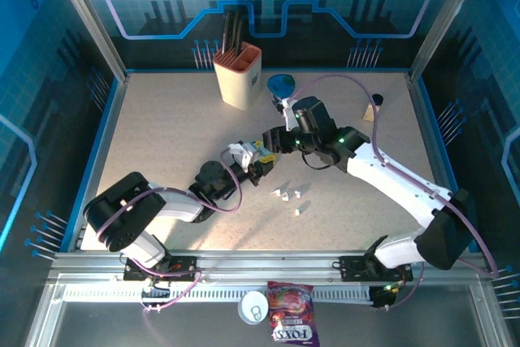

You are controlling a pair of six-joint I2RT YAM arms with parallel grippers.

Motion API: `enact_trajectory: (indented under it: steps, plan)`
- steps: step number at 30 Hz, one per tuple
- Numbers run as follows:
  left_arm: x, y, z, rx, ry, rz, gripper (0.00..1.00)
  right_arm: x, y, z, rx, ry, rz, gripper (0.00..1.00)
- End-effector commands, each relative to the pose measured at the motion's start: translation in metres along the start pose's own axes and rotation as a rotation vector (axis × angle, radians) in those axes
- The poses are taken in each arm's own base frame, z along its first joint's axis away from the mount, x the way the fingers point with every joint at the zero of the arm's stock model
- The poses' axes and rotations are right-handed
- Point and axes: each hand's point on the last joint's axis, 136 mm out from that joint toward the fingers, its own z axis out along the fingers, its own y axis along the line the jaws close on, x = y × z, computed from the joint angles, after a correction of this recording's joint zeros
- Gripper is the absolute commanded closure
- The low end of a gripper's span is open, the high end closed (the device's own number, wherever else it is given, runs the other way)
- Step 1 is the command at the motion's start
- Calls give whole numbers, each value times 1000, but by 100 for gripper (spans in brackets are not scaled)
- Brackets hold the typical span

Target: Insert wireless bluetooth earbuds into charging case

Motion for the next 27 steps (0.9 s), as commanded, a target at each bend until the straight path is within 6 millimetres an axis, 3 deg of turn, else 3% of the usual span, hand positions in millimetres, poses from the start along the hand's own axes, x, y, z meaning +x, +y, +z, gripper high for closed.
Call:
enact_trajectory:
  steps: [1,5,14,20,27]
  plan:
    - [-25,3,1,-14,-76,-36,71,-1,-10,-18,31,-29,39,43]
    - [-33,-2,-2,19,-112,-42,70,-1,-4,-24,-107,-34,180,29]
    - [-51,-17,0,108,-156,-50,69,15,22,-21,-418,49,373,30]
    - [-53,-24,1,146,-160,-39,68,11,34,-17,-555,39,438,43]
    - [-50,-25,-2,152,-151,-38,68,6,24,-19,-538,3,477,65]
